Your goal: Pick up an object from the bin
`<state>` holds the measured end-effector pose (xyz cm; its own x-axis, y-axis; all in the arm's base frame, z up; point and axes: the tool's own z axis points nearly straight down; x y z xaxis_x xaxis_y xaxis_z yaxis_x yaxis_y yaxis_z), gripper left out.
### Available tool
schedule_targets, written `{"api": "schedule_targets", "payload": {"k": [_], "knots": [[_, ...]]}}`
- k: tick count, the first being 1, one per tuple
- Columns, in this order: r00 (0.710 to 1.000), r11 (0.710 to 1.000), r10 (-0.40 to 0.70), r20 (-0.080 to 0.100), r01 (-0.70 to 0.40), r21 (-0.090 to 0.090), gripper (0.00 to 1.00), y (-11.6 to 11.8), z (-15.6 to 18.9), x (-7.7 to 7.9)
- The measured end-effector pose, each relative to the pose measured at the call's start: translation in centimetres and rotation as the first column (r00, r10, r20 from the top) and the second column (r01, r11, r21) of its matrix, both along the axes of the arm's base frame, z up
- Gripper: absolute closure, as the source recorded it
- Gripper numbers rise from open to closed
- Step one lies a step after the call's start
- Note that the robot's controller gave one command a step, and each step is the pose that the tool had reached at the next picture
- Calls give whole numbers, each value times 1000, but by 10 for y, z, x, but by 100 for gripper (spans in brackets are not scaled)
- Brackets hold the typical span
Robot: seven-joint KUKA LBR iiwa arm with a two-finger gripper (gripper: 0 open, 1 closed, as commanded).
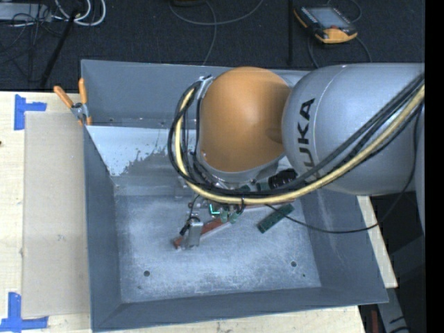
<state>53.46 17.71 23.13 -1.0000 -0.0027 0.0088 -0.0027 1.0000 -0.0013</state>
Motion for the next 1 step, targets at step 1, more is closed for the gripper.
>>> {"api": "schedule_targets", "payload": {"k": [1], "knots": [[917,917,399,1,-399,3,0,-39,-151,-24]]}}
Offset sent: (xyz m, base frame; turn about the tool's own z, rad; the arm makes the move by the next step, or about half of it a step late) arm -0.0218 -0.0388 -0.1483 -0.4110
